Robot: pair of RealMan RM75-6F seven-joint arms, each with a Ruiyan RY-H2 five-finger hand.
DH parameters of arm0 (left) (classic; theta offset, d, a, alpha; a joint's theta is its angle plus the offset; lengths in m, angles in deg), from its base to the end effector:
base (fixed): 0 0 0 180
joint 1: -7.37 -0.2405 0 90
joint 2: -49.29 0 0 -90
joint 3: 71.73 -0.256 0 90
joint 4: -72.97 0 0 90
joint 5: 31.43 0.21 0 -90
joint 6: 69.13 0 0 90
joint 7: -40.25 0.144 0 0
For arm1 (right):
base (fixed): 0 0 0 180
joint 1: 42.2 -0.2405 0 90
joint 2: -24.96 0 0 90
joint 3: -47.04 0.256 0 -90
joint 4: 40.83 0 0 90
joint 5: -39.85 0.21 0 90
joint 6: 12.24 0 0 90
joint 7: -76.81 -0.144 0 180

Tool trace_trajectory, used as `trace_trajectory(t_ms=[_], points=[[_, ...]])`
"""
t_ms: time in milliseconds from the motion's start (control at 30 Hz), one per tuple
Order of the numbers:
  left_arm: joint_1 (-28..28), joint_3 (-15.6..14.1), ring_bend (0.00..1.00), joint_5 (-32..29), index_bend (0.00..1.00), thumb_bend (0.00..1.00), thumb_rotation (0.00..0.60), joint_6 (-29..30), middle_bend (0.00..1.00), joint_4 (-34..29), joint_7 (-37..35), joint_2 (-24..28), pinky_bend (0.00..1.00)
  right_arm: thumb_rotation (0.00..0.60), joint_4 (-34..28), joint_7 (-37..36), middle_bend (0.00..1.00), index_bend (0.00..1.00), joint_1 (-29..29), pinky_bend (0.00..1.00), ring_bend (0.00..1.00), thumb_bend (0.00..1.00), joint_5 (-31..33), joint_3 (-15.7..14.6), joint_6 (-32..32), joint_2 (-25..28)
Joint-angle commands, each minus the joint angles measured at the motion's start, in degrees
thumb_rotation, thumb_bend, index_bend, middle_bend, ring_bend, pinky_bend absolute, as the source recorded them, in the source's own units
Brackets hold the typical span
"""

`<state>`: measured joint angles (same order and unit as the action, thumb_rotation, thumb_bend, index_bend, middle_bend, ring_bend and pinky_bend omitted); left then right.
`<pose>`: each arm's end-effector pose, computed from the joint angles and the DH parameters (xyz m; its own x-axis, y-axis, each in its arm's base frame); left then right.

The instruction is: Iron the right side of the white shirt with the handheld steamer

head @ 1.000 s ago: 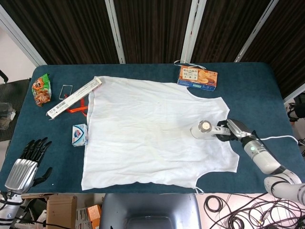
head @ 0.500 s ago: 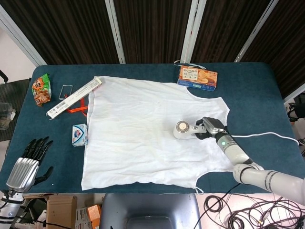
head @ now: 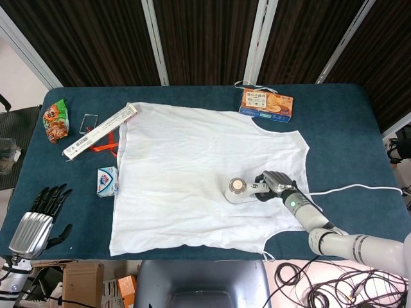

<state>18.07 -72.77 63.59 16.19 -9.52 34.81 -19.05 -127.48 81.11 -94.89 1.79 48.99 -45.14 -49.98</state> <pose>-0.3043 0.1989 0.1329 0.4195 0.0299 0.9073 0.8824 -0.2482 -0.3998 -0.2011 -0.3618 0.0143 0.1958 -0.6591 0.7261 -0.9737 -0.0426 0.2239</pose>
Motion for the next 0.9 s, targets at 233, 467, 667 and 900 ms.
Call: trace_trajectory(t_ms=[233, 467, 667, 900], points=[[-0.12, -0.07, 0.01, 0.12, 0.0, 0.37, 0.6, 0.32, 0.01, -0.2, 0.23, 0.04, 0.01, 0.6, -5.98, 0.81, 1.0, 1.0, 2.3, 1.0, 1.0, 0.92, -6.68, -2.39, -0.16, 1.47], [-0.17, -0.08, 0.01, 0.23, 0.0, 0.36, 0.6, 0.55, 0.01, -0.2, 0.08, 0.13, 0.01, 0.6, -7.94, 1.62, 1.0, 1.0, 3.16, 1.0, 1.0, 0.92, -10.19, -3.06, -1.45, 1.36], [-0.34, -0.14, 0.01, 0.45, 0.0, 0.36, 0.6, 0.98, 0.01, -0.22, 0.2, 0.15, 0.01, 0.6, -4.97, 1.79, 1.0, 1.0, 2.76, 1.0, 1.0, 0.92, -7.51, -1.92, -2.88, 0.42], [-0.29, -0.09, 0.01, 0.19, 0.0, 0.37, 0.6, 0.73, 0.01, -0.19, 0.24, 0.14, 0.01, 0.6, -0.22, 2.96, 1.0, 1.0, 1.76, 1.0, 1.0, 0.92, -2.82, -1.05, -4.08, -0.1]])
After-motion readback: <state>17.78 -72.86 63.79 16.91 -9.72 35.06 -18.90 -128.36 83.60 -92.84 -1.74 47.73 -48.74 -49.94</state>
